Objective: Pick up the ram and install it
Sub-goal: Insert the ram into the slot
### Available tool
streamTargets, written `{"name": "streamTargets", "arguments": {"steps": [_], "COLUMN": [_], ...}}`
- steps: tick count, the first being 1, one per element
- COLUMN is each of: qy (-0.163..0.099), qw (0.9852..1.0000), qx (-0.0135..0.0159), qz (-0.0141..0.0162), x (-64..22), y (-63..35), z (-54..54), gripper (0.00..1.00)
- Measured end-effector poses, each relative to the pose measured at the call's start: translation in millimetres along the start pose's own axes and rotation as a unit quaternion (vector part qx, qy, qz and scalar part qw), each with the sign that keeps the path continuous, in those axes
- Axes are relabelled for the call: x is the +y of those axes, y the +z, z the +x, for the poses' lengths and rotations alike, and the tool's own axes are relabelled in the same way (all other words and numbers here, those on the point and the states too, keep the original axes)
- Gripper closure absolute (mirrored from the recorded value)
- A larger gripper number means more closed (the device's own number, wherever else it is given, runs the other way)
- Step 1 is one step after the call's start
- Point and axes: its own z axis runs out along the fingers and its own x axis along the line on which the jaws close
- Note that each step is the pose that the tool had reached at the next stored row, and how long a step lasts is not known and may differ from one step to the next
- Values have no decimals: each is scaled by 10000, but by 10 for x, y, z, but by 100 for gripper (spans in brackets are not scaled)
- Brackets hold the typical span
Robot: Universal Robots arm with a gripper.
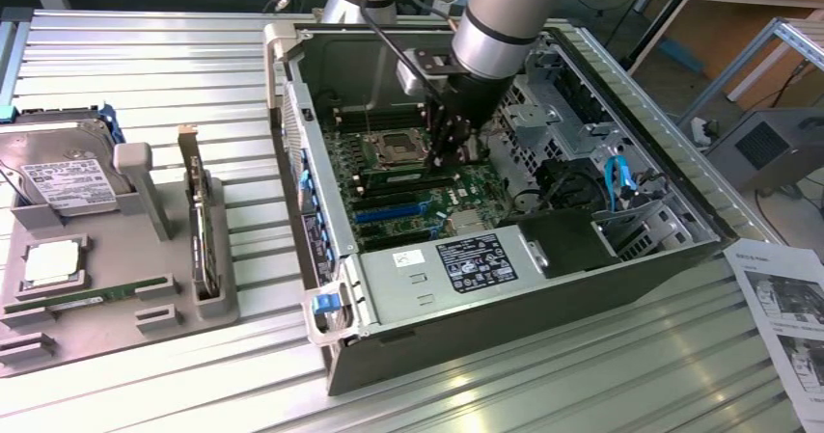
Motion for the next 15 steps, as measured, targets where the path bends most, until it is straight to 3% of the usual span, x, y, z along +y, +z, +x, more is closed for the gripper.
{"name": "streamTargets", "arguments": {"steps": [15], "qy": [-29], "qw": [10000], "qx": [3], "qz": [8], "x": [0], "y": [20], "z": [-7], "gripper": [87]}}
